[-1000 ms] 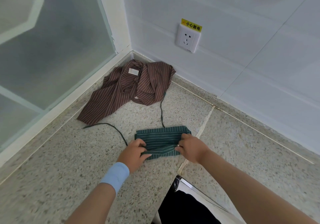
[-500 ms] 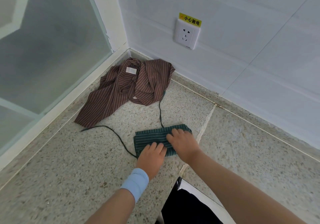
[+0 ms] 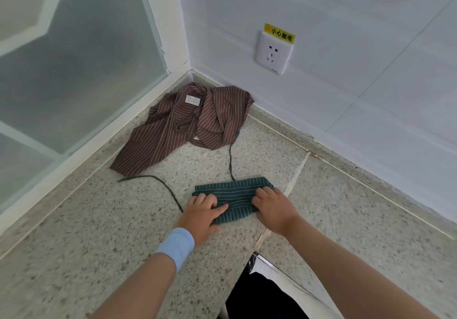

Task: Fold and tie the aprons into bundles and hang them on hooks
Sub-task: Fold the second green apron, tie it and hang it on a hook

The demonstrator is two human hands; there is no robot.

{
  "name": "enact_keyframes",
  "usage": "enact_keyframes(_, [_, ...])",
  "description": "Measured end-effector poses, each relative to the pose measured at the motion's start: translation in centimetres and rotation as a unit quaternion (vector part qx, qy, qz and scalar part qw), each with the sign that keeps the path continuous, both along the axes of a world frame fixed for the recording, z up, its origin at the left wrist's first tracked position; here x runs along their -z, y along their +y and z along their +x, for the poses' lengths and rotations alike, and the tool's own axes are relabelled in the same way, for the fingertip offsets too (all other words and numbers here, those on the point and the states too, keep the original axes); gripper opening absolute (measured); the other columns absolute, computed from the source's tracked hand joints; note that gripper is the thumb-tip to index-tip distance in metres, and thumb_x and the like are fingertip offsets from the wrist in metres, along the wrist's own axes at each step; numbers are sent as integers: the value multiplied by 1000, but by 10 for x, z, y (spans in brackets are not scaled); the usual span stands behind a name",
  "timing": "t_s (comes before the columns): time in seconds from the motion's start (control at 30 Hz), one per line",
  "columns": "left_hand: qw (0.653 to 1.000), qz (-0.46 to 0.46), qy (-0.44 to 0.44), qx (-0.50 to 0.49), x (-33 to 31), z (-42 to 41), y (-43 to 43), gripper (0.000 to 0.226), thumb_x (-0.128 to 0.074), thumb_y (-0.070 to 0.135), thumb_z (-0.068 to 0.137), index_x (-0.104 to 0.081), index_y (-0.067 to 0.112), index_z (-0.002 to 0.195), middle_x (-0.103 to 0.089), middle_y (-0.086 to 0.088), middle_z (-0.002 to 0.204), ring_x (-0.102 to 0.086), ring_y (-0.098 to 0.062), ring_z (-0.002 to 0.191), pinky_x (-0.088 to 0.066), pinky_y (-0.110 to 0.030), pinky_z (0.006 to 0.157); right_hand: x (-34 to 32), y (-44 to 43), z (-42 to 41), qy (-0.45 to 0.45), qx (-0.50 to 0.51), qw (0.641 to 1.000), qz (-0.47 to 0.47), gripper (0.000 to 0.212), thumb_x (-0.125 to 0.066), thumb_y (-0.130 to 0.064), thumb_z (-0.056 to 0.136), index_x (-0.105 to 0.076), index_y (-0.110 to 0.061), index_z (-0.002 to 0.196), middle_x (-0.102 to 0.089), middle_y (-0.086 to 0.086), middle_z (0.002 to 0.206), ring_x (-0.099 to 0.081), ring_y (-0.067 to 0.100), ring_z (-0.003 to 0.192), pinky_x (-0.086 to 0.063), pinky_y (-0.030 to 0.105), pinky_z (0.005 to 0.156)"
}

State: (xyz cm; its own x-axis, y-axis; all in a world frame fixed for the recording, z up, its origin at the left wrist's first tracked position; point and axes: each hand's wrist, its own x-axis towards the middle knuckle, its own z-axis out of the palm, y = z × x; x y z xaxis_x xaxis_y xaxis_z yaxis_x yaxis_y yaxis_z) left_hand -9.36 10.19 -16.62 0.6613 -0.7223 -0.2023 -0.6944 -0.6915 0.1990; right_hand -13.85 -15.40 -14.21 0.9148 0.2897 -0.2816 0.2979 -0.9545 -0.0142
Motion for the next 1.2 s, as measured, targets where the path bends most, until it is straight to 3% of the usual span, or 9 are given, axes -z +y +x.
enact_keyframes(0.1, [993,-25,91,-77,-9,13,0,46,-46,46,100,-50,26,141,-55,5,124,-49,-16,108,-44,-29,88,-9,-2,12,19,-13,1000,1,26,-41,-32,101,-58,-19,116,-60,0,108,-59,20,92,-45,33,79])
enact_keyframes(0.23, [955,-99,168,-224,-19,29,4,30,-51,34,100,-50,20,127,-64,-3,108,-58,-17,85,-46,-30,71,-13,-4,31,26,36,999,10,30,-30,-35,107,-51,-18,119,-58,1,107,-61,22,79,-46,32,65])
enact_keyframes(0.47, [946,-94,107,-292,-5,49,-7,24,-57,31,97,-64,16,115,-58,-5,113,-54,-21,98,-48,-32,79,-12,-4,56,40,80,995,-33,39,-23,-42,107,-40,-19,133,-58,2,109,-54,23,68,-37,32,47])
enact_keyframes(0.6, [976,-50,-65,-202,-16,40,-43,48,-73,8,77,-62,19,122,-57,-3,129,-51,-26,119,-44,-41,99,-19,-2,67,4,73,991,-111,40,-29,-44,106,-56,-17,118,-62,4,111,-56,26,98,-44,37,81])
enact_keyframes(0.67, [992,-61,-63,-87,-10,31,-59,51,-75,6,72,-65,15,121,-64,-5,126,-57,-27,117,-45,-42,102,-20,4,71,-21,69,990,-125,30,-45,-35,102,-53,-15,123,-56,8,121,-50,28,110,-41,39,92])
enact_keyframes(0.73, [993,-66,-45,-88,0,27,-62,51,-74,12,73,-65,15,123,-65,-4,128,-58,-26,121,-44,-43,105,-19,16,74,-32,49,993,-101,34,-55,-21,93,-49,-13,126,-51,10,123,-48,29,110,-41,38,92])
enact_keyframes(0.9, [996,-20,-14,-88,12,24,-47,63,-48,33,83,-46,17,145,-46,4,150,-36,-19,143,-22,-60,116,18,15,53,-27,-5,999,23,51,-38,-17,90,-53,-11,138,-60,9,134,-58,29,120,-46,43,104])
enact_keyframes(1.03, [996,-36,6,-79,13,33,-43,61,-50,32,91,-38,23,150,-39,7,154,-30,-14,146,-18,-54,119,32,-2,32,11,14,997,80,69,-36,-37,95,-19,-16,158,-12,3,164,-9,19,153,-2,41,124])
enact_keyframes(1.2, [995,-19,65,-72,0,53,-49,70,-61,9,91,-32,27,152,-36,8,155,-32,-16,143,-20,-41,119,17,7,55,54,67,992,90,65,-41,-21,100,-14,-19,159,-4,0,167,-2,18,154,2,34,123])
